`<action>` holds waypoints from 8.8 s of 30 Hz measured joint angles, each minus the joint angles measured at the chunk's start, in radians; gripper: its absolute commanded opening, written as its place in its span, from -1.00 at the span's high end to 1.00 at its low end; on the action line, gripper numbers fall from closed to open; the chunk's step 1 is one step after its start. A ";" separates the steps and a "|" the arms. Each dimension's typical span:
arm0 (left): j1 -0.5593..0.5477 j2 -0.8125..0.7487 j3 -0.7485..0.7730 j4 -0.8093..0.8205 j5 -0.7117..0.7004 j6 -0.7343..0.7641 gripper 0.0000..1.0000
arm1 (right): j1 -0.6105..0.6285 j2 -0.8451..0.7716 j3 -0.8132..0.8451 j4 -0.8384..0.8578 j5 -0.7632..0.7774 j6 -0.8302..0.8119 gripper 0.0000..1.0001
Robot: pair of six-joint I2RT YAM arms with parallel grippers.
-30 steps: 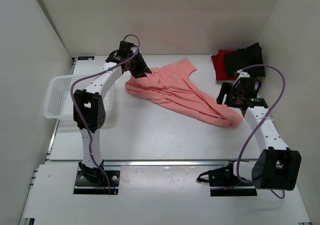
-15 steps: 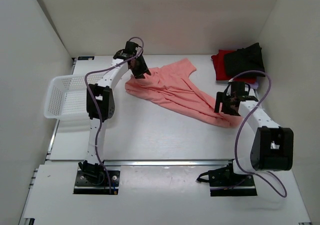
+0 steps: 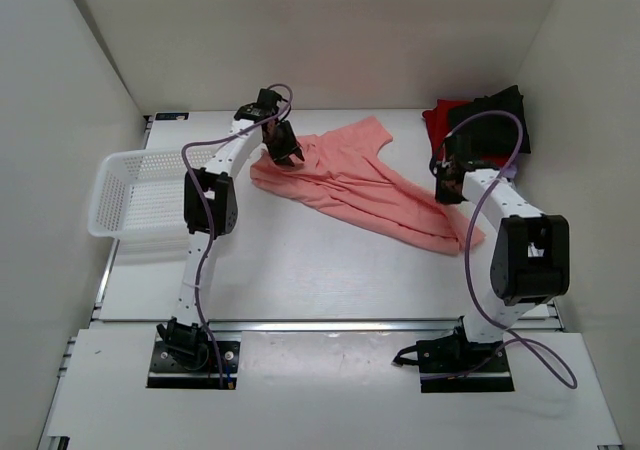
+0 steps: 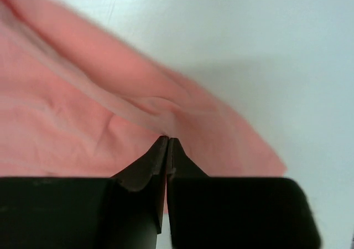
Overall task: Fold and stack the t-shirts
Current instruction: Flatten out the tshirt
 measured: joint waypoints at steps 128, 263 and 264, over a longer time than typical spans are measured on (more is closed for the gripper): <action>0.007 -0.752 -1.072 0.224 -0.154 0.034 -0.08 | -0.286 -0.232 -0.051 -0.103 -0.255 0.241 0.41; 0.230 -0.595 -0.104 0.467 0.322 -0.403 1.00 | -0.296 0.058 0.890 -0.193 -0.489 0.368 1.00; 0.233 -0.561 -0.104 0.467 0.338 -0.421 1.00 | -0.289 0.103 0.920 -0.217 -0.490 0.364 1.00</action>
